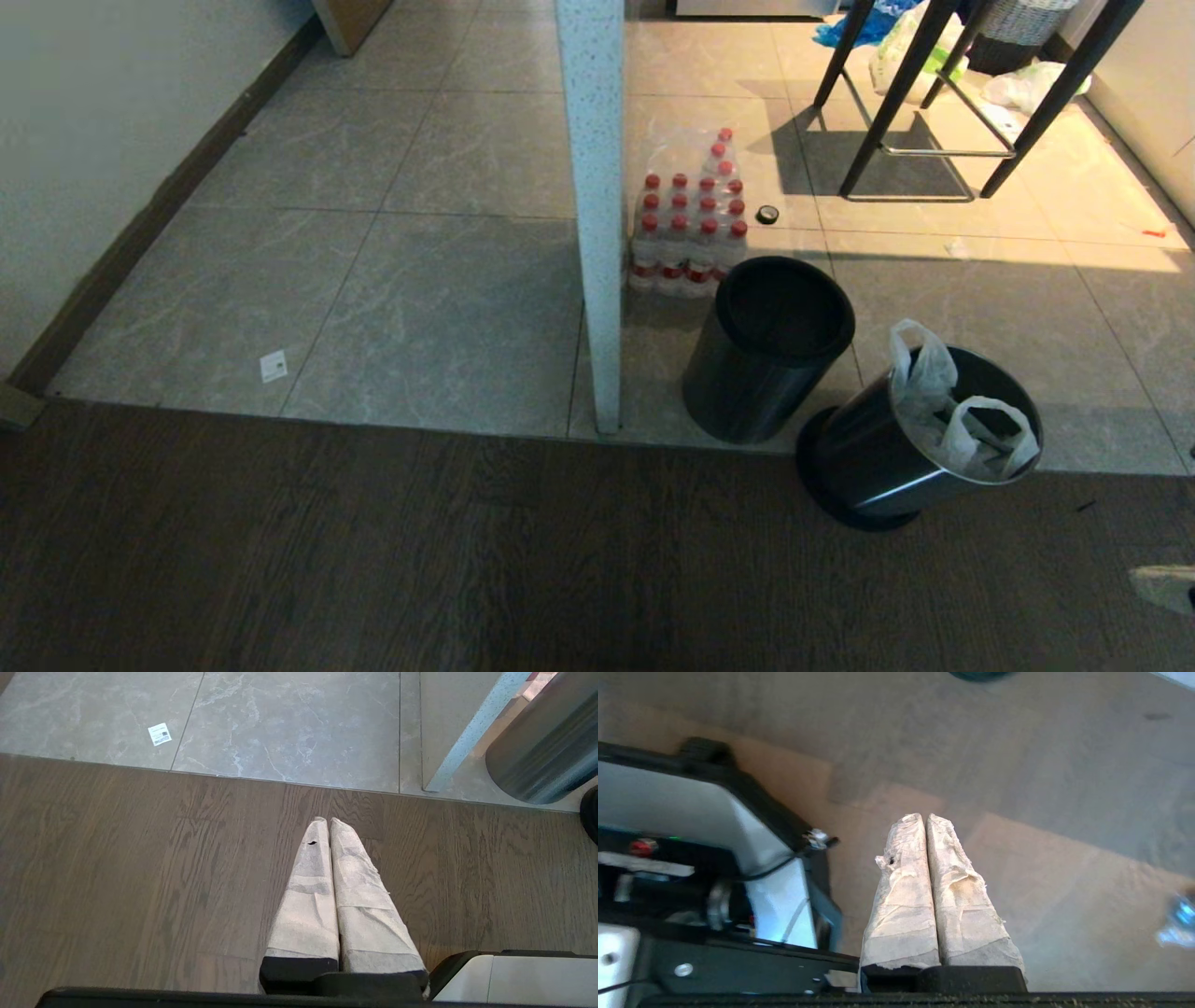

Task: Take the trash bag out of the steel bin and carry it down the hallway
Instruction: Pick up the trash bag

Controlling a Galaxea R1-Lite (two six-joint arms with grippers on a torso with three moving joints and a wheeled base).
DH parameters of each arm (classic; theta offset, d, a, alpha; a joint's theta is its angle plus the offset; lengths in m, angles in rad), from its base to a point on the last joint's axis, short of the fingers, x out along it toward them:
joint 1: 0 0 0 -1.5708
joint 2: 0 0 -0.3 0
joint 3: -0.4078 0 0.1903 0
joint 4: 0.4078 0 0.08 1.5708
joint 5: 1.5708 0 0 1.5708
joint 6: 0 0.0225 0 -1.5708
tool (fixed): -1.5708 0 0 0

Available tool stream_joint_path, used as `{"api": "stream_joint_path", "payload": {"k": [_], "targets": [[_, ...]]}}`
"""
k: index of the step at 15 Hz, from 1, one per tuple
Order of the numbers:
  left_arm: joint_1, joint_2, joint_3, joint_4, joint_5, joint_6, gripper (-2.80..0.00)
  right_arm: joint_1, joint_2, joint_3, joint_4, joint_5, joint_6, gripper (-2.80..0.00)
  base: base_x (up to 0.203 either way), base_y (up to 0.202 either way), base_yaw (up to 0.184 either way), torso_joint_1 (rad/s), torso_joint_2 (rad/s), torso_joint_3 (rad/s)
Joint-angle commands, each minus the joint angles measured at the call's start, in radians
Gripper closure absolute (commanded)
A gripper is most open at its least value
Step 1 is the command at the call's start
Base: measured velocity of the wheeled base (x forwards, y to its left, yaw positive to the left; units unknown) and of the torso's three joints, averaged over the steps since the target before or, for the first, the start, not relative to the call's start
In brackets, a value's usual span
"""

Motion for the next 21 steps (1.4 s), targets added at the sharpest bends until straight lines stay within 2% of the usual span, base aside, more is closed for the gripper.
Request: {"api": "stream_joint_path", "payload": {"k": [1,5,6,8,14,17,19,21], "targets": [[0.000,0.000,0.000,0.000,0.000,0.000,0.00,0.001,0.029,-0.004,-0.002,-0.010,0.000,0.00,0.000,0.000,0.000,0.000,0.00,0.000],[0.000,0.000,0.000,0.000,0.000,0.000,0.00,0.000,0.101,-0.093,0.005,-0.014,0.002,0.00,0.000,0.000,0.000,0.000,0.00,0.000],[0.000,0.000,0.000,0.000,0.000,0.000,0.00,-0.001,0.131,-0.128,0.009,-0.019,0.002,-2.80,0.000,0.000,0.000,0.000,0.00,0.000],[0.000,0.000,0.000,0.000,0.000,0.000,0.00,-0.003,0.184,-0.187,-0.004,-0.038,0.004,-2.80,0.000,0.000,0.000,0.000,0.00,0.000],[0.000,0.000,0.000,0.000,0.000,0.000,0.00,-0.002,0.310,-0.147,-0.229,-0.047,0.016,-2.80,0.000,0.000,0.000,0.000,0.00,0.000],[0.000,0.000,0.000,0.000,0.000,0.000,0.00,-0.006,0.367,-0.066,-0.404,-0.050,0.092,-2.80,0.000,0.000,0.000,0.000,0.00,0.000],[0.000,0.000,0.000,0.000,0.000,0.000,0.00,-0.026,0.418,-0.049,-0.458,-0.051,0.134,-2.80,0.000,0.000,0.000,0.000,0.00,0.000],[0.000,0.000,0.000,0.000,0.000,0.000,0.00,-0.044,0.471,-0.052,-0.495,-0.051,0.209,-2.80,0.000,0.000,0.000,0.000,0.00,0.000]]}}
